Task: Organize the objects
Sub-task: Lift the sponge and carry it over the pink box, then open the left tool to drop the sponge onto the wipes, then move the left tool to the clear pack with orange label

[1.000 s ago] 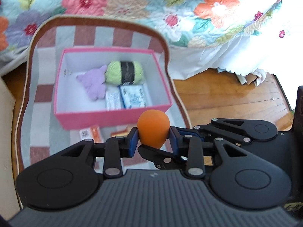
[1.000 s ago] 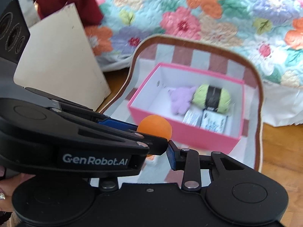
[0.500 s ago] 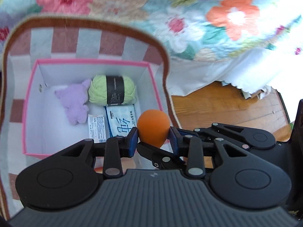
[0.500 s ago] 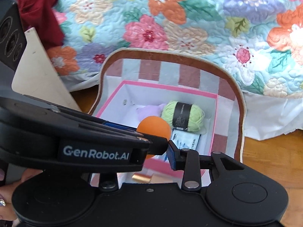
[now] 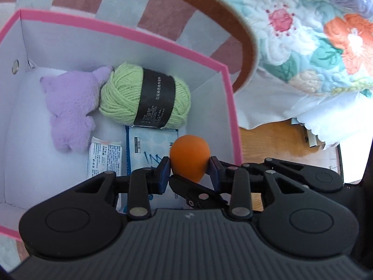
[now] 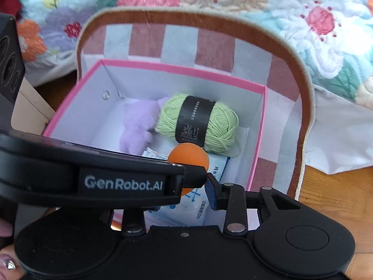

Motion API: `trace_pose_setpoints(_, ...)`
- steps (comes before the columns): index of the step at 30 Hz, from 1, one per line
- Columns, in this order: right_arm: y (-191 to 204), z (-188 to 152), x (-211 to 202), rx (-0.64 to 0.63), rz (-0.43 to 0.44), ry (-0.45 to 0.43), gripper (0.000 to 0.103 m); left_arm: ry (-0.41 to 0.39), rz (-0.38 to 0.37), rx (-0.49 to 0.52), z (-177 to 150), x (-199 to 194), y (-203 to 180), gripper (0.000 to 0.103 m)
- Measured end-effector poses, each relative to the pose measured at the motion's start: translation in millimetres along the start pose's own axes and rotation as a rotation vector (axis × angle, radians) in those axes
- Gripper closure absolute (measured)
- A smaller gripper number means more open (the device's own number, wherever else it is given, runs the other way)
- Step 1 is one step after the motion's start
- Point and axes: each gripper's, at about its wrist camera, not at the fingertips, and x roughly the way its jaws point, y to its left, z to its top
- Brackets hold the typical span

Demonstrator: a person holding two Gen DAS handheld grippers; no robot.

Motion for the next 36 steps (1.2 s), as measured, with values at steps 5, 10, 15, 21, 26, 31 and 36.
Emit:
trace_pose_setpoints(5,1.2,4.4,17.5,-0.029,-0.016,0.021,0.062,0.018,0.037,-0.031,3.7,14.2,9.0,0.067)
trace_pose_setpoints(10,10.5,4.5,6.4,-0.128,-0.019,0.005,0.061,0.032,0.115,0.023,10.4,4.3,2.0,0.061)
trace_pose_setpoints(15,17.4,-3.2,-21.6,-0.155,-0.035,-0.032,0.061,0.069,0.104,0.071,5.5,-28.8,-8.2,0.057)
trace_pose_setpoints(21,29.5,-18.1,-66.9,-0.109,0.043,-0.063,0.056,0.075,0.131,0.174,-17.8,-93.1,-26.8,0.056)
trace_pose_setpoints(26,52.5,-34.1,-107.1,-0.119,0.069,-0.089,0.054,0.049,0.153,0.218,-37.9,-144.3,-29.9,0.049)
trace_pose_setpoints(31,73.3,-51.7,-138.5,-0.108,0.142,-0.045,0.050,0.033,0.190,0.237,-65.3,-185.2,-16.0,0.045)
trace_pose_setpoints(36,93.7,-63.5,-164.0,-0.118,0.175,-0.026,0.038,0.006,0.206,0.222,-88.4,-215.5,4.6,0.041)
